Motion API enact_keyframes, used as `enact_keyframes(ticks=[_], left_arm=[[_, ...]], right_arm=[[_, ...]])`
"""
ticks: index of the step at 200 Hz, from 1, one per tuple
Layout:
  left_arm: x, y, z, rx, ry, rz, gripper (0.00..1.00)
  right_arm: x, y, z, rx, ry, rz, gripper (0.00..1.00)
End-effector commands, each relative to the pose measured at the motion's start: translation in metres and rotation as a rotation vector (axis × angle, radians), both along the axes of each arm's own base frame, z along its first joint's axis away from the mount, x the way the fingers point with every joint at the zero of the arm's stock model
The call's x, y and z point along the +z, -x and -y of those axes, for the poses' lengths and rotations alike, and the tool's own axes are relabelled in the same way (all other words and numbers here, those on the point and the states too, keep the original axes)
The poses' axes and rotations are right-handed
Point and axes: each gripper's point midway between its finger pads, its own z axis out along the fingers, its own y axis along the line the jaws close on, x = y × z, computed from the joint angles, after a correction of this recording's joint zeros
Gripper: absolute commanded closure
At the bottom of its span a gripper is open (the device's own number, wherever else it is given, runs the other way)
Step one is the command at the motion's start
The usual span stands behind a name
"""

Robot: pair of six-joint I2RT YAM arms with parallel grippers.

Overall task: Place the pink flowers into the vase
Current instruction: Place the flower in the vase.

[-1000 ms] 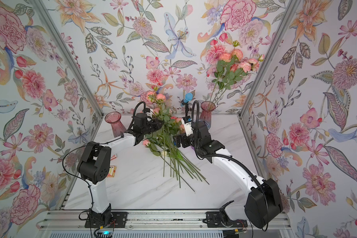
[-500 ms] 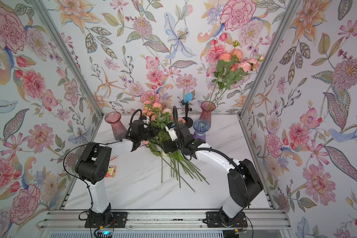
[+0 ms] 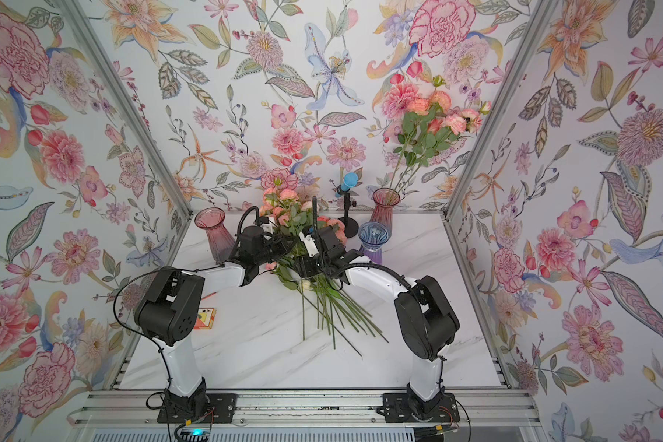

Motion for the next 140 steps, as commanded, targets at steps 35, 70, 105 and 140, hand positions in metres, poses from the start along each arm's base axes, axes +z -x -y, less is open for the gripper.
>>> enact_keyframes(ticks=[35,70,105,140], left_arm=[[0.032,-0.001,-0.004,0.013,0.051,0.074,1.0],[0.03,0.001,-0.004,0.014,0.055,0.071,1.0],[0.026,0.003,-0.005,0.01,0.044,0.066,1.0],[0.023,0.003,-0.004,0.01,0.041,0.062,1.0]], right_arm=[[-0.002,-0.017,-0.016,-0.015,-0.034,-0.009,0.54],[-0.011,-0.024,-0.02,-0.02,-0.028,-0.016,0.56],[-0.012,-0.031,-0.025,-0.019,-0.037,-0.01,0.71],[-0.009,-0.033,-0.026,-0.017,-0.043,-0.005,0.93]])
